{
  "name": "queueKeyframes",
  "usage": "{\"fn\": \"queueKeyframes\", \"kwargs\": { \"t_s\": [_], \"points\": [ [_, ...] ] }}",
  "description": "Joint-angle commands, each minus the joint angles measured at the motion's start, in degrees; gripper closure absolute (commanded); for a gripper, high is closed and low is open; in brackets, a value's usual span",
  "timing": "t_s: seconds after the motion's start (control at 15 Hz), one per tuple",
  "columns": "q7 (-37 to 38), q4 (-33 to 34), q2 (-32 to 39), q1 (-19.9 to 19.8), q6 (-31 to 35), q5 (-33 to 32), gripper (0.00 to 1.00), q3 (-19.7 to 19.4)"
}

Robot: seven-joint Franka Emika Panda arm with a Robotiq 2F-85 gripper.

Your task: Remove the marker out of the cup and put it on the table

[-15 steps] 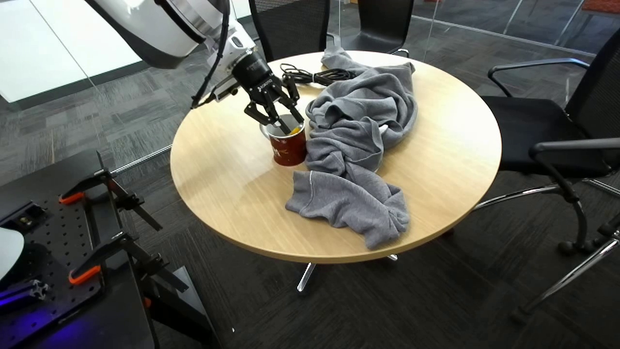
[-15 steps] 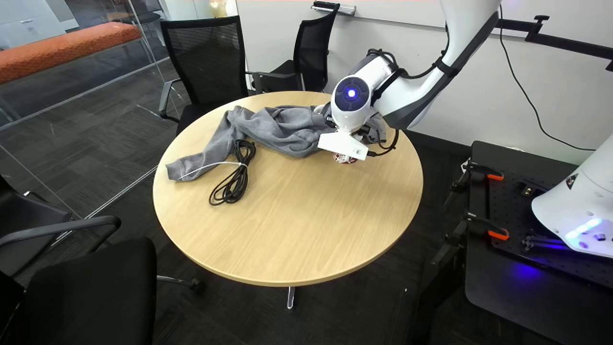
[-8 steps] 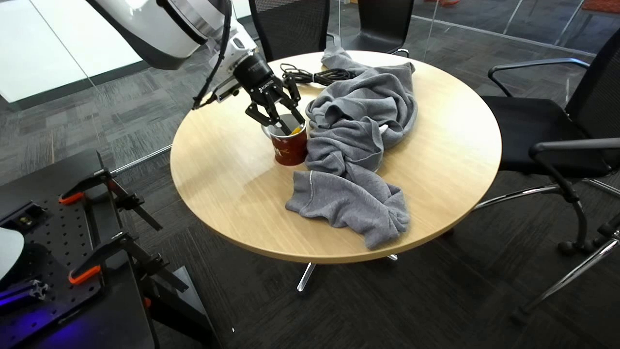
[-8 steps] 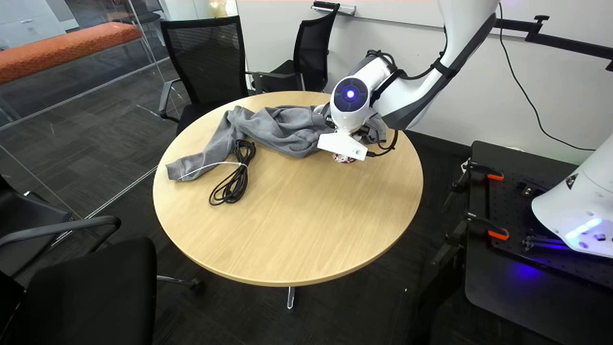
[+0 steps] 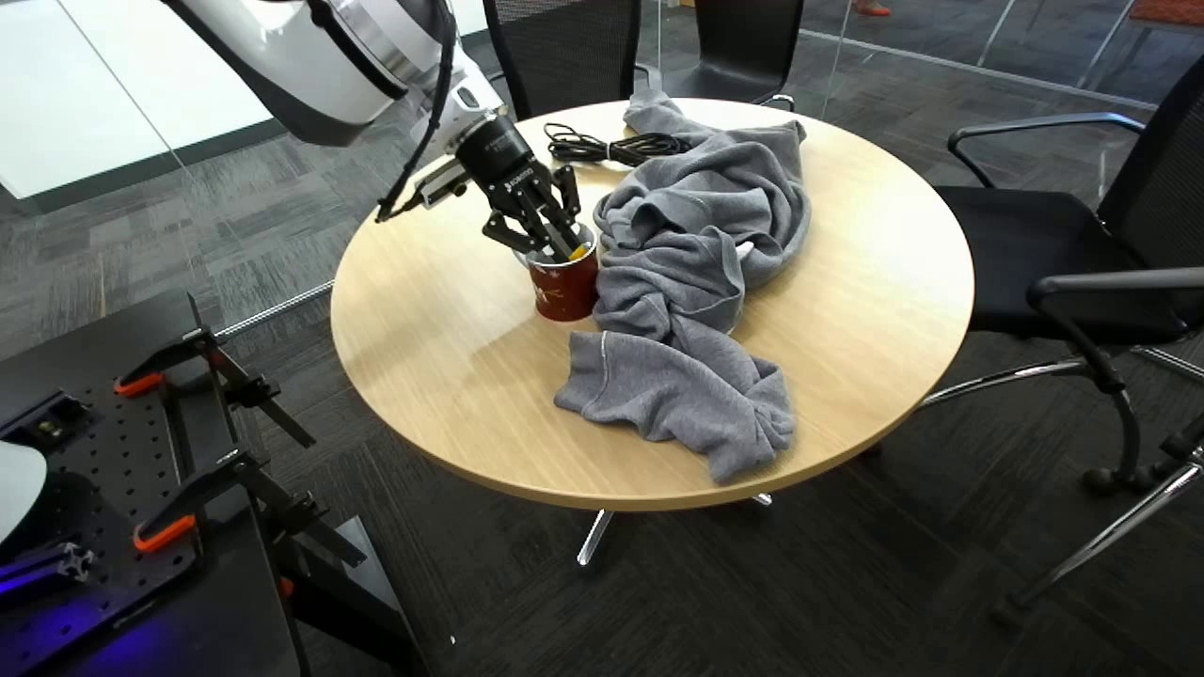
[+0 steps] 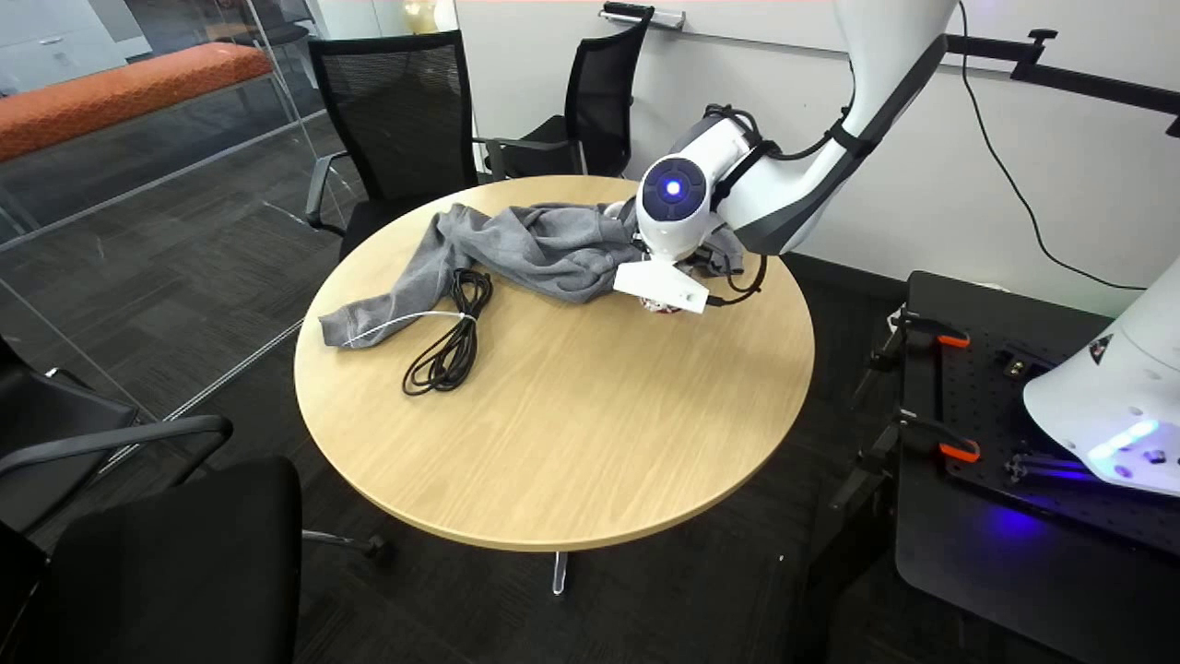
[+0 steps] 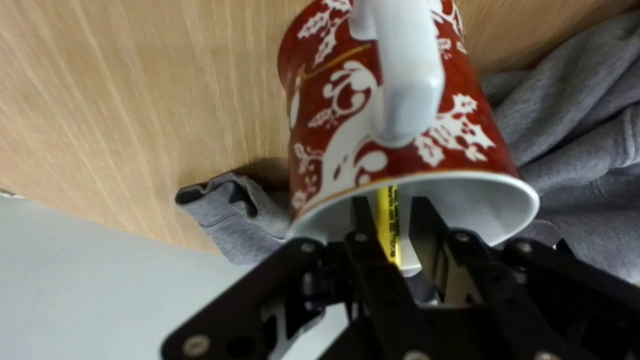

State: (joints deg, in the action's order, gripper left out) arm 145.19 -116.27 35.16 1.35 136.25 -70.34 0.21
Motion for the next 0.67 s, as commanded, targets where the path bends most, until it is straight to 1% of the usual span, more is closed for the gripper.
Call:
{"fn": "queueKeyframes", "kwargs": {
  "t_s": [0.0, 0.07, 0.13, 0.6],
  "points": [
    [-2.5, 1.3, 1.2, -0.4, 1.2, 1.6, 1.00, -0.5],
    [-2.6, 1.4, 1.2, -0.3, 1.2, 1.6, 0.99, -0.5],
    [-2.6, 1.4, 1.1, -0.3, 1.1, 1.6, 0.96, -0.5],
    [-1.8, -0.1, -1.4, 1.1, -0.3, 0.7, 0.96, -0.7]
  ]
}}
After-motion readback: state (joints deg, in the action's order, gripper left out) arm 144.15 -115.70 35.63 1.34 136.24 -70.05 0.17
